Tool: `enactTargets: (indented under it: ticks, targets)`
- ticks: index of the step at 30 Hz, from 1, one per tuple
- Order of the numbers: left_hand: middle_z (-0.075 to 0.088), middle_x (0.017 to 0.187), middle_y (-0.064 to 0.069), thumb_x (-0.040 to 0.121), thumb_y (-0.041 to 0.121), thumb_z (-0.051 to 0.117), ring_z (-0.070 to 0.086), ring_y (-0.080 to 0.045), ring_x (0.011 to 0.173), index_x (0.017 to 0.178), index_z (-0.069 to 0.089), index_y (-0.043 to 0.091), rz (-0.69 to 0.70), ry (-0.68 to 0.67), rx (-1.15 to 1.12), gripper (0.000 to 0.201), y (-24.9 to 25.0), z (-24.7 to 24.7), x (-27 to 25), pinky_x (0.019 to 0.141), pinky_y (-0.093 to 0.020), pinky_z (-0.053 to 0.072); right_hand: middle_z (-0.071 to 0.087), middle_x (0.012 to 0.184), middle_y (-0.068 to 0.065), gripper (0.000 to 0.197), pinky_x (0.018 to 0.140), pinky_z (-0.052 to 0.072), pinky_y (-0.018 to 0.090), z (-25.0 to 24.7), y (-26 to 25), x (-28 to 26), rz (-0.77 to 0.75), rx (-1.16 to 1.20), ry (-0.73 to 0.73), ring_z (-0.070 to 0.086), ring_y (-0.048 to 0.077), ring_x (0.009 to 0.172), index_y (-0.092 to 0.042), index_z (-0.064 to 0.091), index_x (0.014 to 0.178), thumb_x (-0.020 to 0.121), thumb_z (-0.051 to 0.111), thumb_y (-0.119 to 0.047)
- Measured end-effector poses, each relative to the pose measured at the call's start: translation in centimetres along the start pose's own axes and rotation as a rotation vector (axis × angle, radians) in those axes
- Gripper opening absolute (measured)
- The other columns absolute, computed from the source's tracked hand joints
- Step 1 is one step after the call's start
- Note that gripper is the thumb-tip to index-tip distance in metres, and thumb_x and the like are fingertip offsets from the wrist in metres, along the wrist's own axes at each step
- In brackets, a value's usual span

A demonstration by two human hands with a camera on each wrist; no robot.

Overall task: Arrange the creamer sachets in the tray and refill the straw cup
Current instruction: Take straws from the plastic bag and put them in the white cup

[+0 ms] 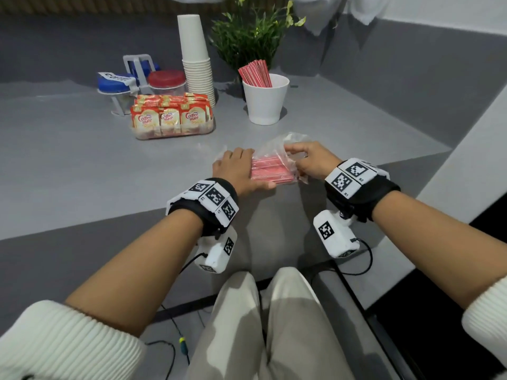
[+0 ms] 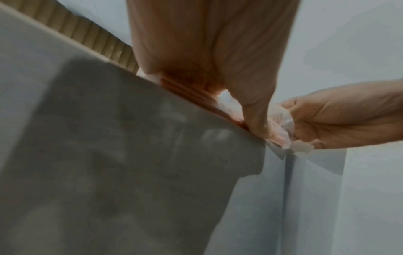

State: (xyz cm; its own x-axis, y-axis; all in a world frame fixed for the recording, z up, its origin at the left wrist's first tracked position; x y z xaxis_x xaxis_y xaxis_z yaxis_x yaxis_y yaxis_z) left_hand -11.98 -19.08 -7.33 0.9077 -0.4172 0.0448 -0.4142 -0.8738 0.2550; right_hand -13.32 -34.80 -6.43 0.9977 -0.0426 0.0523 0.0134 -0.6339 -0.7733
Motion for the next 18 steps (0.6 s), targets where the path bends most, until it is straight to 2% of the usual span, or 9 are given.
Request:
enactTargets:
  ticks: [2,4,6,7,9,12,14,16,18]
  targets:
    - [0.039,0.135,-0.009,0.072,0.066,0.057,0.034,-0.028,0.126,0.136,0.034,0.016,-0.004,0.018,0.05,0.085,-0.2,0.1,-0.3,0.103,-0.043,0.029,0.059,0.11,0.011,0.041,0.035,0.036,0.009,0.2,-0.4,-0.1,-0.061,-0.036,-0.038,0.05,-0.006,0.035,-0.005,0.061,0.115,0.083,0.045,0.014]
    - [0.04,0.13,-0.009,0.073,0.07,0.052,0.035,-0.028,0.123,0.131,0.038,0.015,0.002,0.04,0.107,0.081,-0.4,0.3,-0.7,0.101,-0.043,0.029,0.056,0.089,0.008,0.026,0.038,0.036,0.007,0.4,-0.8,-0.4,-0.059,-0.017,-0.087,0.047,-0.011,0.036,-0.005,0.058,0.101,0.087,0.044,0.012]
    - [0.041,0.128,-0.009,0.074,0.071,0.049,0.036,-0.027,0.12,0.128,0.039,0.015,0.024,0.062,0.135,0.079,-0.5,0.4,-0.9,0.1,-0.043,0.029,0.05,0.071,0.002,0.027,0.038,0.035,0.007,0.6,-0.8,-0.9,-0.029,0.031,-0.136,0.046,-0.009,0.033,-0.006,0.056,0.102,0.088,0.042,0.012]
    - [0.041,0.127,-0.008,0.074,0.071,0.048,0.036,-0.027,0.119,0.127,0.039,0.015,0.034,0.07,0.141,0.078,-0.6,0.4,-1.0,0.1,-0.042,0.029,0.05,0.069,0.002,0.027,0.036,0.034,0.008,0.8,-0.6,-1.0,-0.02,0.04,-0.15,0.046,-0.007,0.034,-0.002,0.058,0.104,0.088,0.042,0.012]
    - [0.042,0.125,-0.008,0.076,0.071,0.047,0.038,-0.026,0.117,0.125,0.039,0.014,0.049,0.086,0.143,0.076,-0.7,0.4,-1.1,0.098,-0.041,0.03,0.055,0.072,0.008,0.021,0.034,0.032,0.011,0.9,-0.2,-1.2,-0.025,0.038,-0.14,0.047,0.001,0.035,0.006,0.06,0.103,0.087,0.046,0.01]
    - [0.043,0.122,-0.008,0.079,0.07,0.042,0.04,-0.026,0.114,0.122,0.04,0.013,0.063,0.11,0.139,0.071,-0.7,0.4,-1.2,0.096,-0.04,0.031,0.058,0.08,0.017,0.019,0.033,0.033,0.018,1.0,0.4,-1.1,-0.022,0.078,-0.04,0.046,0.012,0.042,0.002,0.064,0.097,0.086,0.05,0.007]
    - [0.044,0.121,-0.008,0.08,0.069,0.039,0.04,-0.026,0.113,0.122,0.041,0.013,0.061,0.118,0.131,0.07,-0.8,0.5,-1.2,0.096,-0.04,0.031,0.058,0.081,0.016,0.016,0.041,0.04,0.021,1.0,0.7,-1.1,-0.036,0.116,0.031,0.051,0.011,0.05,-0.001,0.067,0.096,0.087,0.054,0.001]
    - [0.044,0.121,-0.008,0.081,0.069,0.039,0.04,-0.026,0.113,0.122,0.041,0.013,0.052,0.116,0.114,0.069,-0.8,0.5,-1.1,0.096,-0.04,0.031,0.062,0.084,0.014,0.014,0.056,0.047,0.03,1.0,1.0,-0.8,-0.041,0.159,0.081,0.056,0.021,0.066,-0.007,0.069,0.095,0.088,0.057,-0.003]
    - [0.044,0.121,-0.007,0.081,0.068,0.039,0.04,-0.026,0.113,0.122,0.041,0.013,0.042,0.113,0.093,0.068,-0.9,0.5,-0.9,0.097,-0.041,0.03,0.065,0.085,0.011,0.014,0.061,0.047,0.027,1.0,1.4,-0.5,-0.025,0.22,0.125,0.058,0.022,0.075,-0.007,0.069,0.094,0.087,0.058,-0.002]
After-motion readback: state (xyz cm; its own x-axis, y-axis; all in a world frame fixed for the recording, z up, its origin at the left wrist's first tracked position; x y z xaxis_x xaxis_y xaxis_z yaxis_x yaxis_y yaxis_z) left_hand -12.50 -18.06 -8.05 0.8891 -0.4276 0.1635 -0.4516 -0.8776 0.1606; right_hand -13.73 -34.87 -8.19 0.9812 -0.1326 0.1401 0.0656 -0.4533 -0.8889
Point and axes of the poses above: each hand's wrist, its own x-axis towards the middle knuckle, its own z-axis out of the palm, y = z × x, the point moved 4 cm from there along x, towards the middle knuckle
